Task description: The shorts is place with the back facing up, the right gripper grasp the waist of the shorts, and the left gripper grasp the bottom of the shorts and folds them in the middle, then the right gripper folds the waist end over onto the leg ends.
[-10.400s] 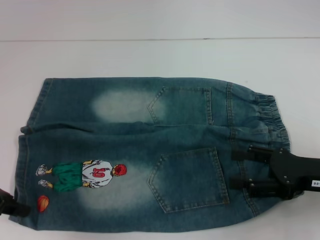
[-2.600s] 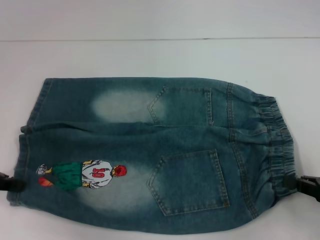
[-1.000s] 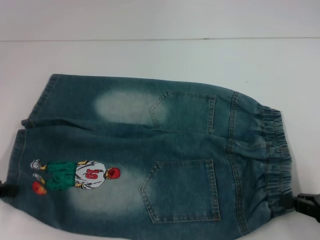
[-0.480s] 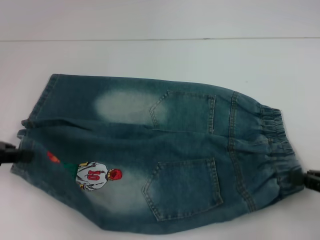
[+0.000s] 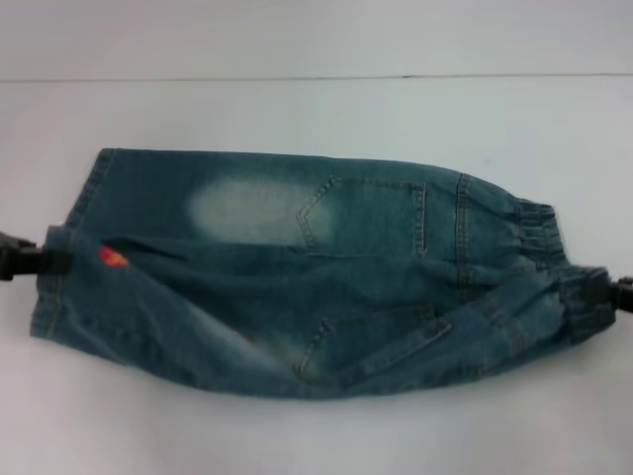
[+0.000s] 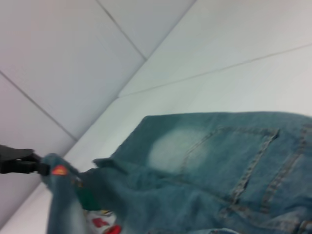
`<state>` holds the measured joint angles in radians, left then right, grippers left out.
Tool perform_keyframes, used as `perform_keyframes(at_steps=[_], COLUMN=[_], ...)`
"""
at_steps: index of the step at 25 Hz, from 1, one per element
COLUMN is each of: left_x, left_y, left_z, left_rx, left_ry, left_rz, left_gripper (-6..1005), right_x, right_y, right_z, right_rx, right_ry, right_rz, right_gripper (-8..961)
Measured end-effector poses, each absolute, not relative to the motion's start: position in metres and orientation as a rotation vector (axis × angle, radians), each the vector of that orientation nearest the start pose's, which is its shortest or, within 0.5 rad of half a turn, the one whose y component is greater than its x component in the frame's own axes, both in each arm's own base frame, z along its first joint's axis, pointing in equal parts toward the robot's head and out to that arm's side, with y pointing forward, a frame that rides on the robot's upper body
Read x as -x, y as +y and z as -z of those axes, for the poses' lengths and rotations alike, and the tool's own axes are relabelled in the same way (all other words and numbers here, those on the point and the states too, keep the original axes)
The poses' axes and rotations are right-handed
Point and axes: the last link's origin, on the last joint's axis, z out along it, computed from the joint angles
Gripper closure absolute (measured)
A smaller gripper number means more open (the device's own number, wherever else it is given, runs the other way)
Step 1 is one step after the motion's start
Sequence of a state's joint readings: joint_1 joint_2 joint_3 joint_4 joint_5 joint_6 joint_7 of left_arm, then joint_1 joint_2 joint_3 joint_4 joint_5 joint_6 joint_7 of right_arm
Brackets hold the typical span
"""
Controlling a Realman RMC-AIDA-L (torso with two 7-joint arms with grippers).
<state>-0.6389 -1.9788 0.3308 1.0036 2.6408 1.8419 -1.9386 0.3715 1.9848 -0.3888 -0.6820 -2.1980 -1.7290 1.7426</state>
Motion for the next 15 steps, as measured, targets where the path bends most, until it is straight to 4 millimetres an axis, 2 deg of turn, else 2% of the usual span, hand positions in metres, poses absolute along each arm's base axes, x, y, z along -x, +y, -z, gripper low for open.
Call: perform_keyframes(at_steps=[15], left_x=[0.292], left_y=[0.358], left_z=[-0.112], left_rx=[2.402], left_ry=[-1.252], left_rz=[0.252], left_gripper=[954], right_x=[-0.333], right_y=[0.329], right_z=[-0.089], right_rx=[2.347], right_ry=[1.183], right_rz=[-0.607], right_gripper=[880])
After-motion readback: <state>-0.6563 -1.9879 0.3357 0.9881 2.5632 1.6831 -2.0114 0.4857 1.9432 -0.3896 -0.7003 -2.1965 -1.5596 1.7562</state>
